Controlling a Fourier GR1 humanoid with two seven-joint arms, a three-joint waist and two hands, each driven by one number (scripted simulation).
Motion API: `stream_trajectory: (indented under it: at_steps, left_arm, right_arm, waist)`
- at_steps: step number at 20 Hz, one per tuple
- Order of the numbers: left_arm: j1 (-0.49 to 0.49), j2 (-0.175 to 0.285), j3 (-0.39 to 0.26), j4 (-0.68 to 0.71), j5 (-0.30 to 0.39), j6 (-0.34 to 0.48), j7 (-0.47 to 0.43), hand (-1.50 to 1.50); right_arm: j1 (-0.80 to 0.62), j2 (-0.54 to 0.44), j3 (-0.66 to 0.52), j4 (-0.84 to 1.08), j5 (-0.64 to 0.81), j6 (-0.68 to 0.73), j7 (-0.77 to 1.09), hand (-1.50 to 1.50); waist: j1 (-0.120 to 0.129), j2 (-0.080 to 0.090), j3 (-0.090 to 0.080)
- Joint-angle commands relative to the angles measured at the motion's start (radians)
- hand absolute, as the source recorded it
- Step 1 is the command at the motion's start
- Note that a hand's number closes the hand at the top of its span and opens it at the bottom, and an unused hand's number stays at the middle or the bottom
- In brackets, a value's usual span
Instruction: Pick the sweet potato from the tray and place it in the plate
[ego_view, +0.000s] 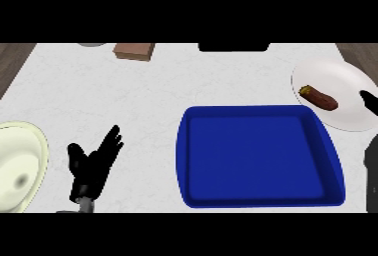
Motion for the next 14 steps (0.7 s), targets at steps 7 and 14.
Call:
stream_trajectory:
  at_steps: [7,14]
  left_arm:
    - [0.007,-0.002,0.016,0.023,-0.014,-0.011,0.000,0.00]
    - [0.001,-0.004,0.019,0.012,-0.023,-0.022,-0.009,0.00]
  right_arm:
    - [0.243,0.147,0.103,-0.182,-0.190,0.211,-0.137,-1.50]
    - [0.461,0.290,0.355,-0.416,-0.129,0.070,-0.001,-1.50]
  waist:
    - [-0.004,-0.005,-0.006]
    - [-0.006,-0.007,-0.006]
